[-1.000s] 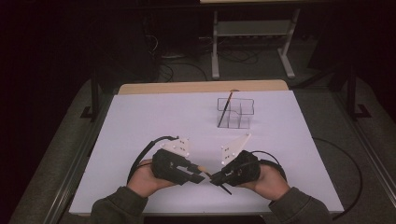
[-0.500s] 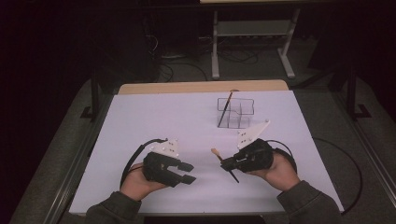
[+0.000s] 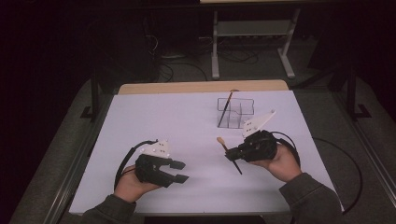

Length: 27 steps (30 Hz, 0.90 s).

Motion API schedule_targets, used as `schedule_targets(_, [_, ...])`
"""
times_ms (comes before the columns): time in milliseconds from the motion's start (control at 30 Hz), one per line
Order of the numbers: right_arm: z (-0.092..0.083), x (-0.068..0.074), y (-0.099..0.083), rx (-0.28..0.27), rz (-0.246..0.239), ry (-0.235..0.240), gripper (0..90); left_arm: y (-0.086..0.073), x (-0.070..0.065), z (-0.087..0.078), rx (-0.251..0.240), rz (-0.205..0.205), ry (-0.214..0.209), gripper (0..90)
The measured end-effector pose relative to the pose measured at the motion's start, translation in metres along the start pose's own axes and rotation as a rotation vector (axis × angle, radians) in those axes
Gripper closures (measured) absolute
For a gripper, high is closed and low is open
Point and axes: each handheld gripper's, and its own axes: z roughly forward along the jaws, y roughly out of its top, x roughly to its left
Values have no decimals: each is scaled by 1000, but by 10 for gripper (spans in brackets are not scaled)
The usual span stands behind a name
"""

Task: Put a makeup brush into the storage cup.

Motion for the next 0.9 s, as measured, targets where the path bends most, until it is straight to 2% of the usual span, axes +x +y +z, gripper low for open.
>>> schedule_targets(67, [0, -4, 0, 2, 3, -5, 826, -2, 1, -1, -7, 8, 7, 511])
schedule_targets(100, [0, -4, 0, 1, 18, 1, 826, -3, 1, -2, -13, -2, 7, 508])
schedule_targets(233, [-2, -9, 1, 9, 17, -13, 826, -7, 3, -3, -34, -11, 17, 500])
schedule_targets(600, [-17, -22, 5, -21, 35, -49, 826, -15, 8, -9, -28, -22, 71, 470])
schedule_targets(633, [-18, -23, 5, -25, 47, -46, 826, -15, 8, -8, -28, -29, 76, 463])
schedule_targets(900, [-21, -32, 6, -23, 64, -59, 826, -20, 10, -11, -28, -45, 95, 428])
